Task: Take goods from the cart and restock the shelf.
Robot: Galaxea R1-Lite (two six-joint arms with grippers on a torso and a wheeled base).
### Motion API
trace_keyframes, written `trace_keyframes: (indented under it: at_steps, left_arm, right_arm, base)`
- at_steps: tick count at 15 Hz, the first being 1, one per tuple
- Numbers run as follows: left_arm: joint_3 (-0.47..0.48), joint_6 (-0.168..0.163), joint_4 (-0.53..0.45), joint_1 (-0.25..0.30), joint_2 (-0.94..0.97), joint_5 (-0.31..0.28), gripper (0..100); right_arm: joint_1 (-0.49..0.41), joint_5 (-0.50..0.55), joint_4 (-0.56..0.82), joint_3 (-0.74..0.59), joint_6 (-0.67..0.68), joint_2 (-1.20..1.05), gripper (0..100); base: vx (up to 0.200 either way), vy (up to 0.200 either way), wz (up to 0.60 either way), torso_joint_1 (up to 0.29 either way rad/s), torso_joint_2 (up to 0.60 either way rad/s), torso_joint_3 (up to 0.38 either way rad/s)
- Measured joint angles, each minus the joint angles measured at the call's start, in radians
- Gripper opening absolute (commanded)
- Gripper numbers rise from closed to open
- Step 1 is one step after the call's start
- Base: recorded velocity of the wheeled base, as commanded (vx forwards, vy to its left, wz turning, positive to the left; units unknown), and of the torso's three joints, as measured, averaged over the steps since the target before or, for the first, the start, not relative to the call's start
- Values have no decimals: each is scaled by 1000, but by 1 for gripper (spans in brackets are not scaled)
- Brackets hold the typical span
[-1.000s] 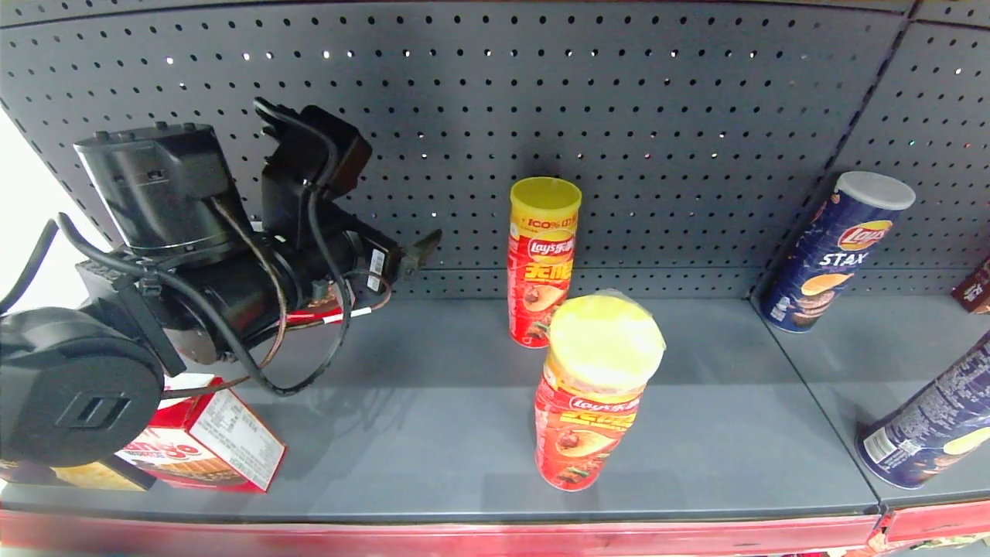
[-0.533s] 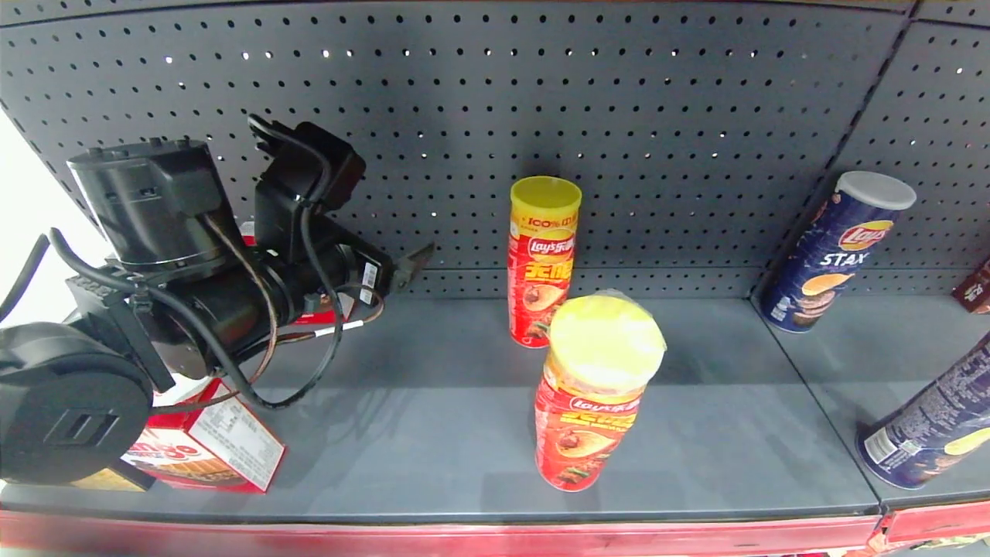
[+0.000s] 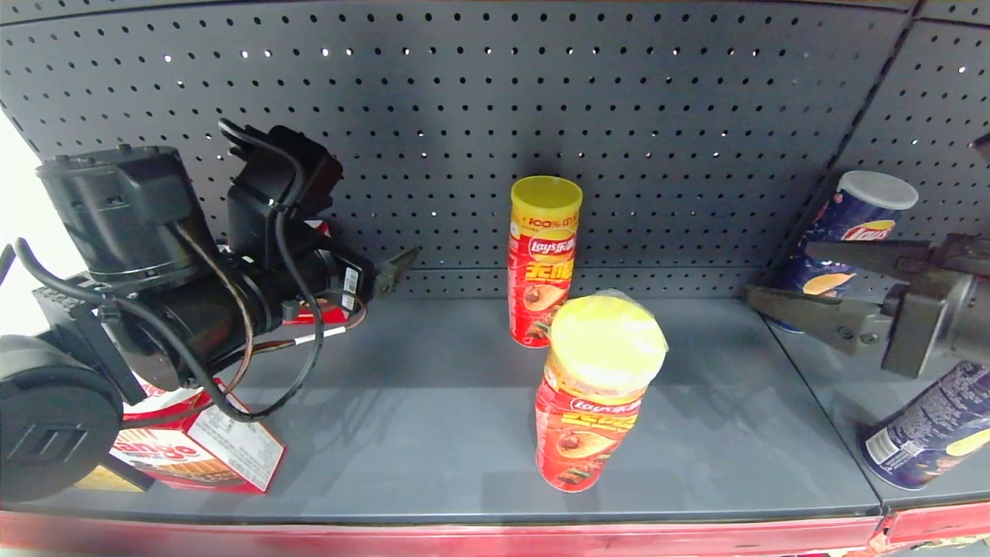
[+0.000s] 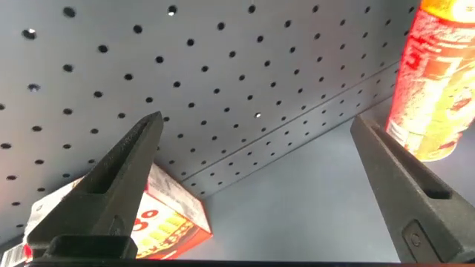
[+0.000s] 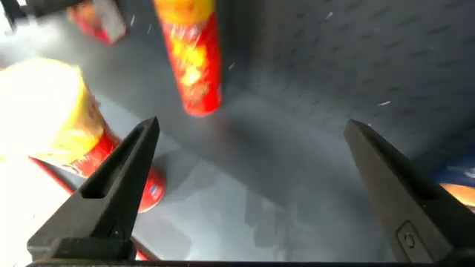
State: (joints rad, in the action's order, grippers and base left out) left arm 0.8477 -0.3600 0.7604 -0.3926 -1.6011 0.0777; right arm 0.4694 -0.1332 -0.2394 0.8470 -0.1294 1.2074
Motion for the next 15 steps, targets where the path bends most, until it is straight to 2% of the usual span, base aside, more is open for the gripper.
trace_keyframes:
  at_steps: [15]
  left_arm:
    - [-4, -1, 11, 15, 7, -3, 100]
  right_arm:
    - [106, 1, 2, -116, -63, 206, 100]
  base:
    - [0, 0, 0, 0, 0, 0]
